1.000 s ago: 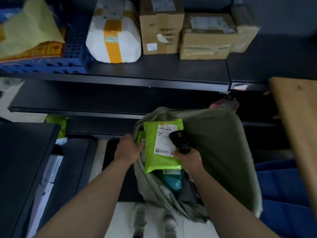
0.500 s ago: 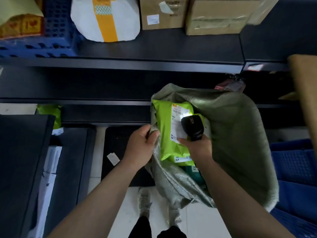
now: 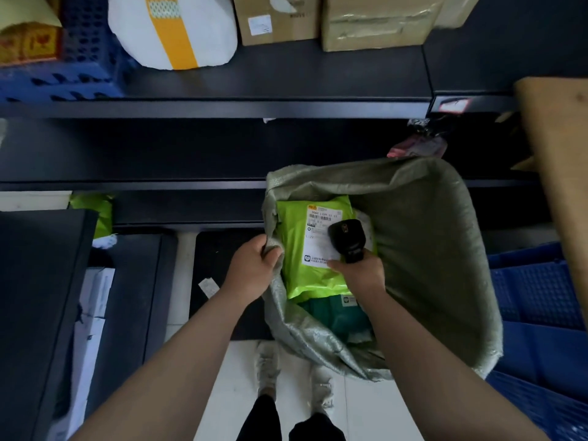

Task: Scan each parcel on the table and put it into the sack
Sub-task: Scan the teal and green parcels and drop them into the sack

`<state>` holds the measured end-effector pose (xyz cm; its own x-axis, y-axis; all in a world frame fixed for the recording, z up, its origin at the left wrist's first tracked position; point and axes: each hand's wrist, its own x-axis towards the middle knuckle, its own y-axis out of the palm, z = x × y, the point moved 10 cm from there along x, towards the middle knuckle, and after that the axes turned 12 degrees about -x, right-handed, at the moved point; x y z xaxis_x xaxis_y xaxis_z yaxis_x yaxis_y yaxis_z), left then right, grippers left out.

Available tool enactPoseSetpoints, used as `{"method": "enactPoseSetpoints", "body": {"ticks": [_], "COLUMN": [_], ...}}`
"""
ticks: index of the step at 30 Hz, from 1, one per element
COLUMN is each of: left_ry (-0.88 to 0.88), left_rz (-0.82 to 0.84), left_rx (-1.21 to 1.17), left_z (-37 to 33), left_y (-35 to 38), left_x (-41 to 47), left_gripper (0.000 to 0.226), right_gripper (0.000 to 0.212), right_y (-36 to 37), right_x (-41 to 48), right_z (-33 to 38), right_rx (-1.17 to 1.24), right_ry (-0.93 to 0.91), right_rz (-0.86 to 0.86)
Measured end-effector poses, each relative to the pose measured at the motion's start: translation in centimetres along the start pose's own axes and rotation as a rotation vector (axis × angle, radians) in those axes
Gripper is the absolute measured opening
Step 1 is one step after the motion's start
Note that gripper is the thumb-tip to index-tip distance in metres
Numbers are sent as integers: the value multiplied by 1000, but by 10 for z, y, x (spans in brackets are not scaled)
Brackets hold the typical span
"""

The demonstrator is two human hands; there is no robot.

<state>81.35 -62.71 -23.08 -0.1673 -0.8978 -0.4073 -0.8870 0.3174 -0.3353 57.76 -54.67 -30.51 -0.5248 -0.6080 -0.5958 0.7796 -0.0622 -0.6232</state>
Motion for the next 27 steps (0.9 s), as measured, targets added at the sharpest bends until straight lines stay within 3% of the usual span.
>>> {"method": "enactPoseSetpoints", "body": {"ticks": [5,12,17,27], "left_ry": [-8,163,62,-29], "left_rz": [-43,-66,-12,-57], "left_rx": [15,18,6,4], "left_z": [3,-42,-23,-4], "left_y": [-5,0,16,6], "left_x": [-8,-18,-16,-21], "left_gripper": [19,25,23,18], "right_gripper": [30,29,31,24], "right_y": [-1,-9,-6,-20], "right_x": [2,2,0,-22], "right_z": [1,0,-6,6], "right_rx": [26,84,26,8], "right_ry": [-30,-48,-46,-113], "right_rz": [15,0,54,52]}}
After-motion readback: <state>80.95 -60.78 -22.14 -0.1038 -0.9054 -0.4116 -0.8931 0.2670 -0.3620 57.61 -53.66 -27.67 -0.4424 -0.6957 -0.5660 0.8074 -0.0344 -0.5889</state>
